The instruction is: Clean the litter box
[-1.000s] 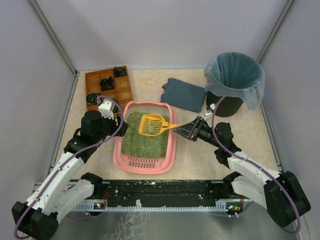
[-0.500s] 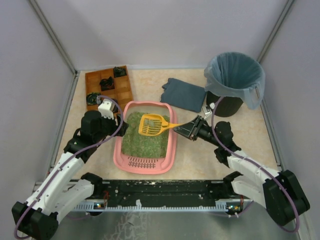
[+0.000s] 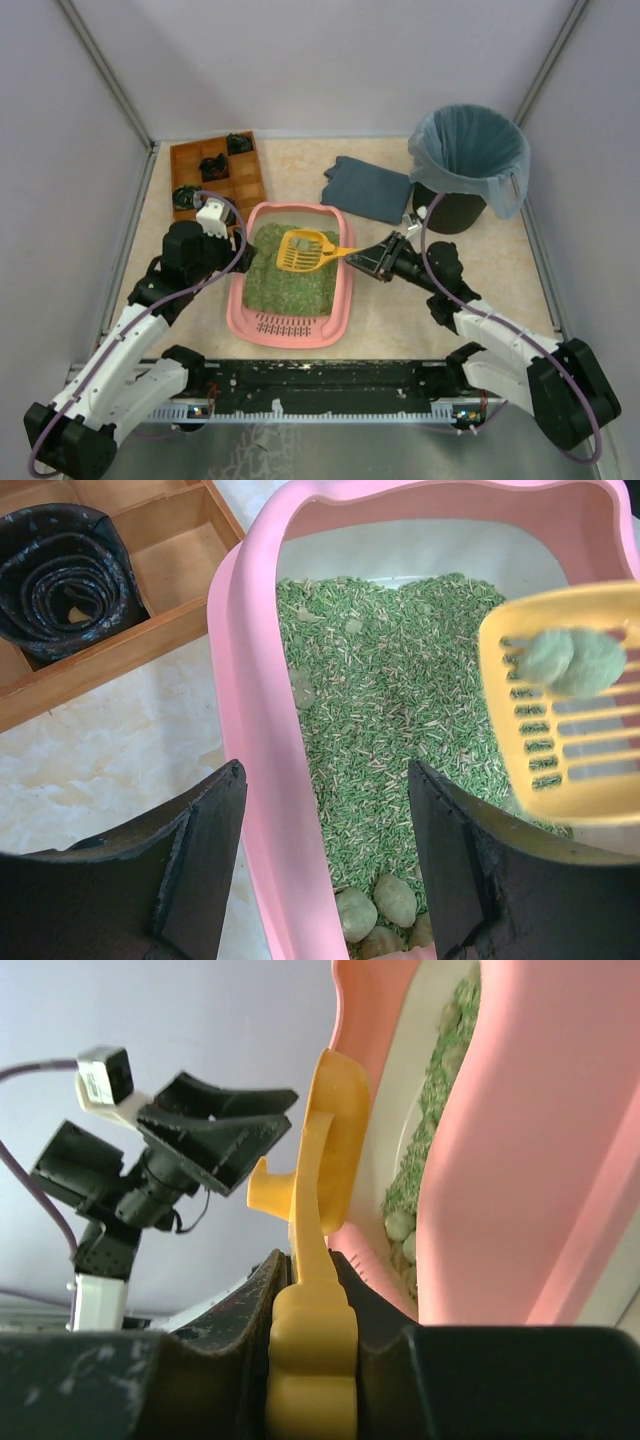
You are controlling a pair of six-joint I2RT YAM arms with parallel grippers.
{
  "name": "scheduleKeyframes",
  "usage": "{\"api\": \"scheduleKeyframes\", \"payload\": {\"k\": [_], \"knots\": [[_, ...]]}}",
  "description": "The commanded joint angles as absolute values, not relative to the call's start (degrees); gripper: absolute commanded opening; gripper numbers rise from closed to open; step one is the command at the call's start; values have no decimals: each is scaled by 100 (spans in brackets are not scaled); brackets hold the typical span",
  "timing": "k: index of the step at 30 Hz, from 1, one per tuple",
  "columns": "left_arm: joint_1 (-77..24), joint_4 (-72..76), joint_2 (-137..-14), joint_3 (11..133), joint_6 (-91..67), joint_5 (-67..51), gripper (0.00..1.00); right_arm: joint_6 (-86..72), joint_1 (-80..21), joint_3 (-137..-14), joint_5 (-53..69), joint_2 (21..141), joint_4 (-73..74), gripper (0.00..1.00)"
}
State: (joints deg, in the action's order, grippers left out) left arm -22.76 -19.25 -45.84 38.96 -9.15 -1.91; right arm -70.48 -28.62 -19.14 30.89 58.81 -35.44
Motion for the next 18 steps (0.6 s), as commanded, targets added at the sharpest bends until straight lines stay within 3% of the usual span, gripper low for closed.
{"api": "scheduleKeyframes", "payload": {"k": [1, 5, 10, 14, 18], "knots": [[-2262, -1836, -4502, 3882, -931, -101, 72, -7006, -2802, -1869, 2606, 5480, -3817, 0], [-2261, -1805, -4528, 3869, -922, -180, 72, -6693, -3019, -2280, 3547, 6024, -4319, 0], [-2261, -1845, -4512, 3892, -926, -119, 71, -6929, -2866, -1852, 2333, 5313, -3775, 0], [-2253, -1786, -4509, 3857, -912, -200, 72, -6381, -3043, -2495, 3710, 5926, -3810, 0], [-2253, -1855, -4555, 3909, -909, -220, 71, -6497, -2823, -2185, 2628, 5406, -3029, 0]]}}
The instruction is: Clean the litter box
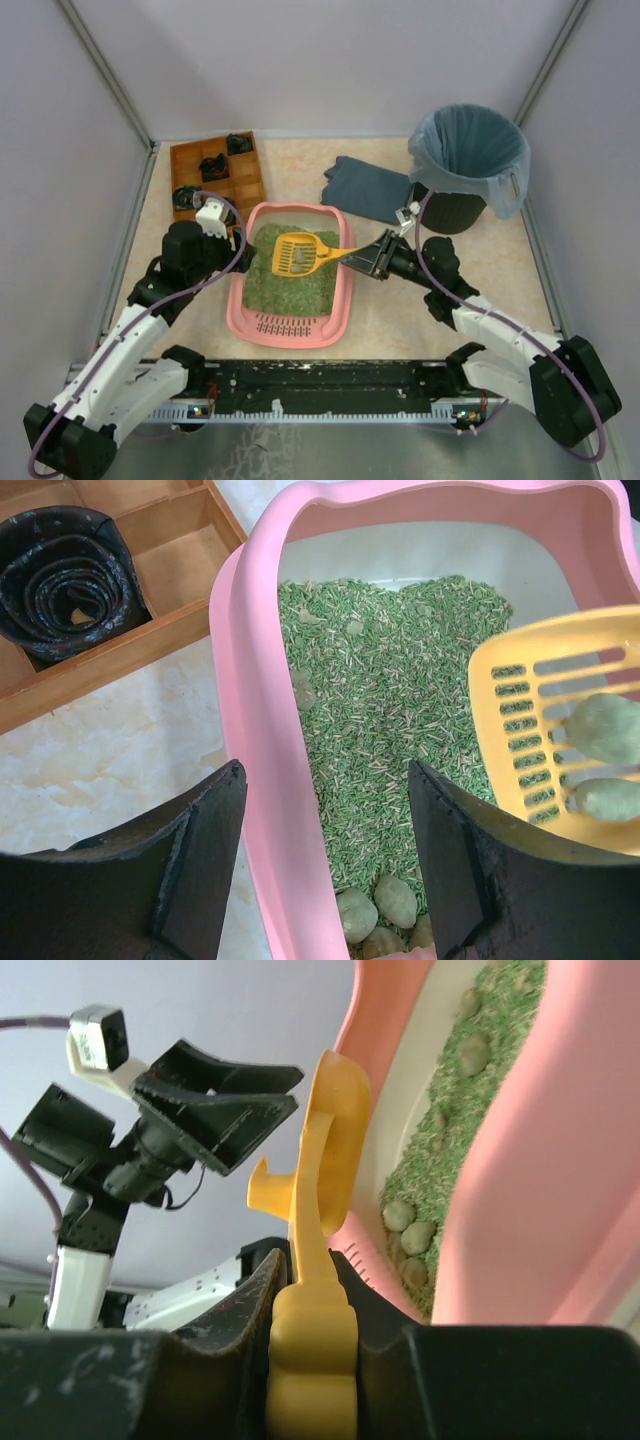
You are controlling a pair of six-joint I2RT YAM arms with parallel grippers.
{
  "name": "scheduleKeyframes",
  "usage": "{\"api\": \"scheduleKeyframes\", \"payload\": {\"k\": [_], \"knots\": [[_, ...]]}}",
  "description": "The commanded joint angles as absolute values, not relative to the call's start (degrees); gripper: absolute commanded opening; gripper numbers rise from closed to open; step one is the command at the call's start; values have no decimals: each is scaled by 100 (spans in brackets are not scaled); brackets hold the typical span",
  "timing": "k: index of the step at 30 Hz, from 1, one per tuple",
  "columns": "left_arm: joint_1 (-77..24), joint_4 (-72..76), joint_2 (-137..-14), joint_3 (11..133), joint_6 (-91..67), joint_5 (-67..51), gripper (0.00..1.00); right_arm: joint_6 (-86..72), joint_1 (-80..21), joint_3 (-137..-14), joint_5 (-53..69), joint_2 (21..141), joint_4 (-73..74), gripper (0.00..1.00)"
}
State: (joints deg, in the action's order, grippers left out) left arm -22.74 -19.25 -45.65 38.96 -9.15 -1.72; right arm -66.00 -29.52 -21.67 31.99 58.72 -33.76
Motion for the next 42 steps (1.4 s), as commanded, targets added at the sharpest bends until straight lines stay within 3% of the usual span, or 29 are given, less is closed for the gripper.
{"api": "scheduleKeyframes", "payload": {"k": [1, 8, 12, 20, 28, 35, 42], "knots": [[-2254, -1862, -4535, 3913, -912, -186, 71, -6636, -2806, -2064, 2357, 5247, -3022, 0], [-2254, -1814, -4533, 3882, -912, -217, 72, -6858, -2922, -2293, 3711, 6037, -4342, 0], [-2255, -1832, -4516, 3890, -911, -166, 72, -6493, -2907, -2438, 3064, 5694, -3276, 0], [-2254, -1827, -4550, 3893, -907, -220, 72, -5937, -2647, -3550, 2868, 5387, -1926, 0], [-2258, -1819, -4507, 3878, -916, -190, 72, -6270, -1027, -4565, 3021, 5139, -1252, 0], [-2252, -1819, -4504, 3884, -914, -194, 72, -7210, 787, -4820, 3292, 5121, -1664, 0], [-2255, -1819, -4510, 3884, -914, -176, 72, -7140, 1736, -5212, 3146, 5339, -1654, 0]]}}
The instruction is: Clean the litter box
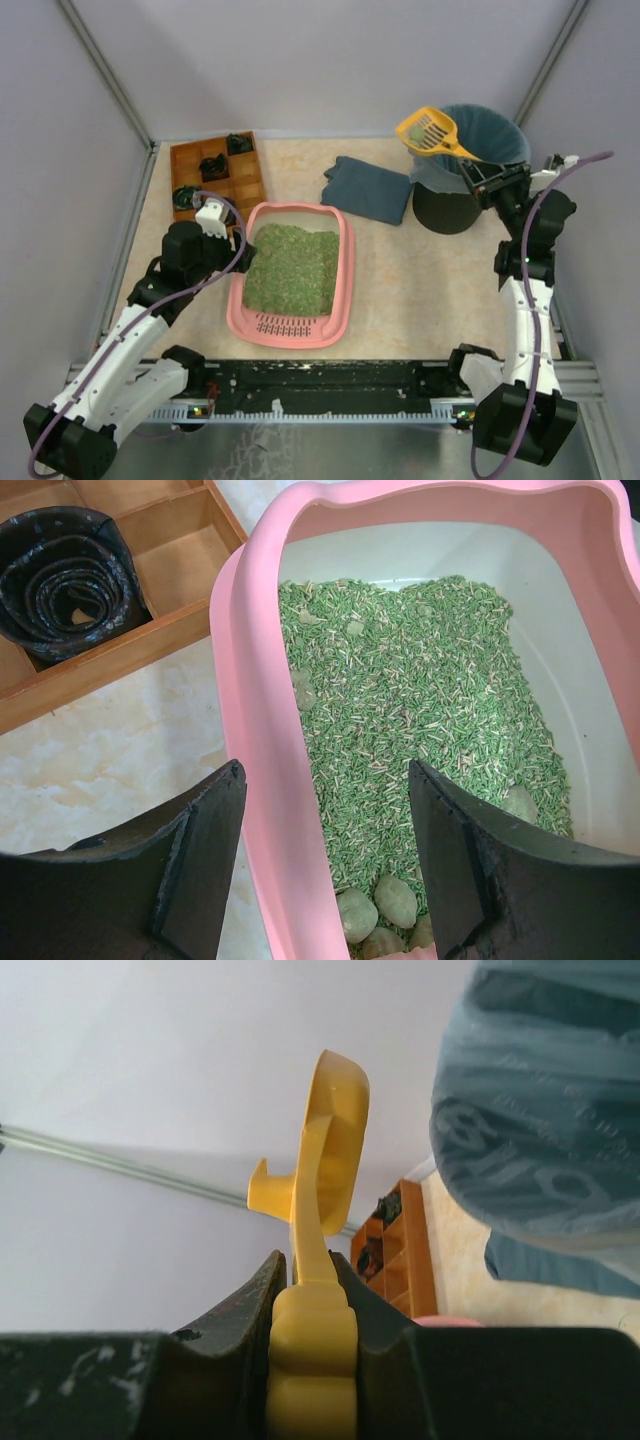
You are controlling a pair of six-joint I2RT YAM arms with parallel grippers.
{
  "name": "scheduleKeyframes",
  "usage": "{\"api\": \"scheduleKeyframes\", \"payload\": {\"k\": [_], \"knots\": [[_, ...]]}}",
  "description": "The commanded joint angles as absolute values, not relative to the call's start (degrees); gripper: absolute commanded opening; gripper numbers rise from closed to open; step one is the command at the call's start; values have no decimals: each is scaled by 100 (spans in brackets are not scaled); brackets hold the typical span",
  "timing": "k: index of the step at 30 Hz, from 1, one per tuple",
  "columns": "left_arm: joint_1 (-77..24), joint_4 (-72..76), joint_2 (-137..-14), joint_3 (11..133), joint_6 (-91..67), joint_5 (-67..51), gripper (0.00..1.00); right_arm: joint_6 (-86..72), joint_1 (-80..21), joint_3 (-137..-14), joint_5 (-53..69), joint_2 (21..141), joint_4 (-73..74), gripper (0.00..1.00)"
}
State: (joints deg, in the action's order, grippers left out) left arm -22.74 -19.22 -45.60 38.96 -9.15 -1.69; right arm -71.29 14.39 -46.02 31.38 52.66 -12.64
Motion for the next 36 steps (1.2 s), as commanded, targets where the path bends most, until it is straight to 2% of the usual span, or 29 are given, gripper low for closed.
{"api": "scheduleKeyframes", "payload": {"k": [1, 12, 17, 24, 30, 36], "knots": [[-2257, -1827, -4513, 3884, -916, -176, 72, -7013, 1786, -5326, 3094, 5370, -1534, 0], [-2246, -1815, -4514, 3885, -903, -184, 72, -4384, 1846, -6325, 1187, 5440, 740, 0], [-2247, -1802, -4548, 3877, -905, -236, 72, -3035, 1782, -7008, 755, 5833, 1701, 0], [-2249, -1793, -4553, 3871, -871, -249, 72, -531, 522, -8105, -573, 6497, 2753, 0], [-2242, -1789, -4540, 3868, -870, -240, 72, 203, 229, -8260, -1420, 6547, 2776, 0], [-2242, -1750, -4543, 3849, -855, -279, 71, 305, 150, -8315, -1285, 6446, 2700, 0]]}}
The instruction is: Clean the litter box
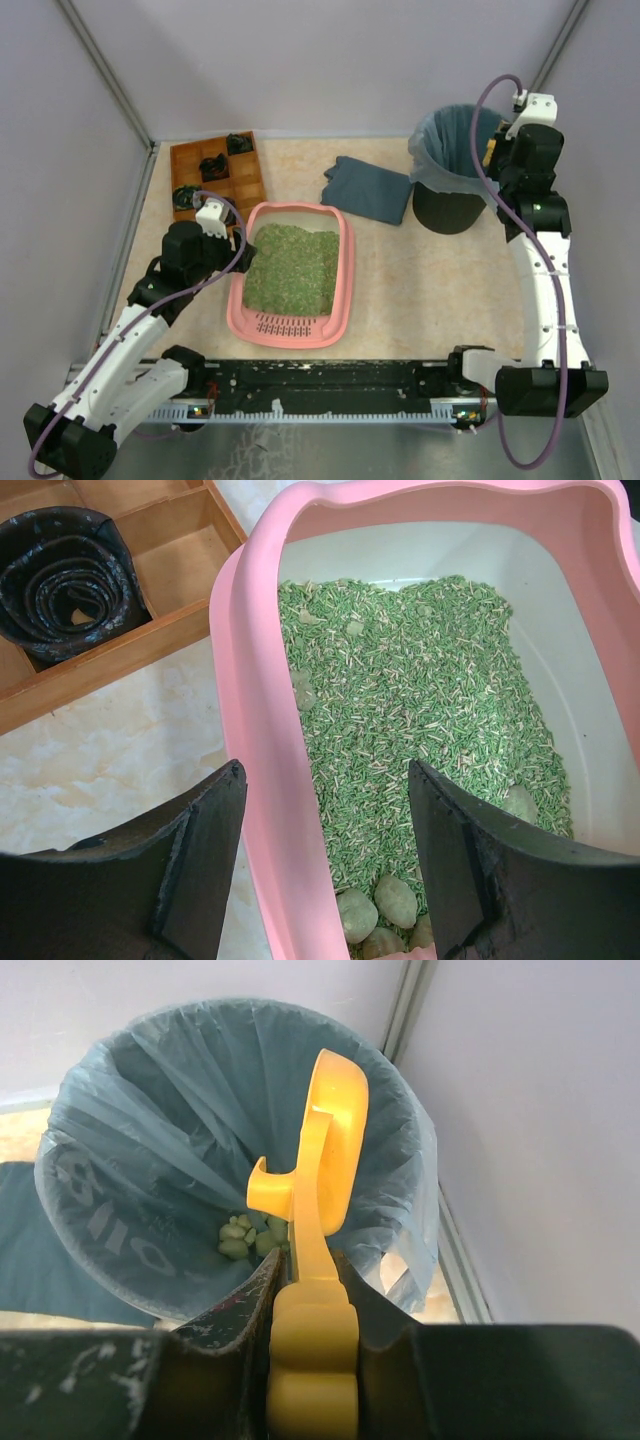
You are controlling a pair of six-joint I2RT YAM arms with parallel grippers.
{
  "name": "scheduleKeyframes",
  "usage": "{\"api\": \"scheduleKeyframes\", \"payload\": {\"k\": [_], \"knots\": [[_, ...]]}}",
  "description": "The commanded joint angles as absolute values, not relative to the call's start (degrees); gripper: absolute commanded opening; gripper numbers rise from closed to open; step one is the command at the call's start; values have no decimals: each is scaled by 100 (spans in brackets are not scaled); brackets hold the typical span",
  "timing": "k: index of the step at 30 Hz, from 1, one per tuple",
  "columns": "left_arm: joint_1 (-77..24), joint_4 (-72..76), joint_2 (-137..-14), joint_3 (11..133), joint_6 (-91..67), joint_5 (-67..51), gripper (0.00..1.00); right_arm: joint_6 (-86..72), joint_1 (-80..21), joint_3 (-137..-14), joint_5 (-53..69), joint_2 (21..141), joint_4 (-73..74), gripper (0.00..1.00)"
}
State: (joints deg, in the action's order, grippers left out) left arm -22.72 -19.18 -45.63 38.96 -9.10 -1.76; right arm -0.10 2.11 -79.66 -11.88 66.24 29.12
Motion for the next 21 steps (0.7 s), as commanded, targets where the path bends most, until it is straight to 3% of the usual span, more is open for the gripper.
{"api": "scheduleKeyframes", "payload": {"k": [1, 10, 17, 21], "knots": [[-2247, -1734, -4536, 3841, -846, -285, 71, 242, 149, -8284, -1148, 6394, 2649, 0], [-2248, -1703, -4412, 3829, -763, -254, 73, -675, 151, -7407, 690, 5053, 1095, 0], [-2246, -1679, -4281, 3838, -737, -328, 81, -2702, 68, -7184, 3664, 5138, 798, 0], [-2246, -1425, -4099, 3768, -816, -624, 88, -2817, -1212, -6910, 2672, 5054, 1414, 0]]}}
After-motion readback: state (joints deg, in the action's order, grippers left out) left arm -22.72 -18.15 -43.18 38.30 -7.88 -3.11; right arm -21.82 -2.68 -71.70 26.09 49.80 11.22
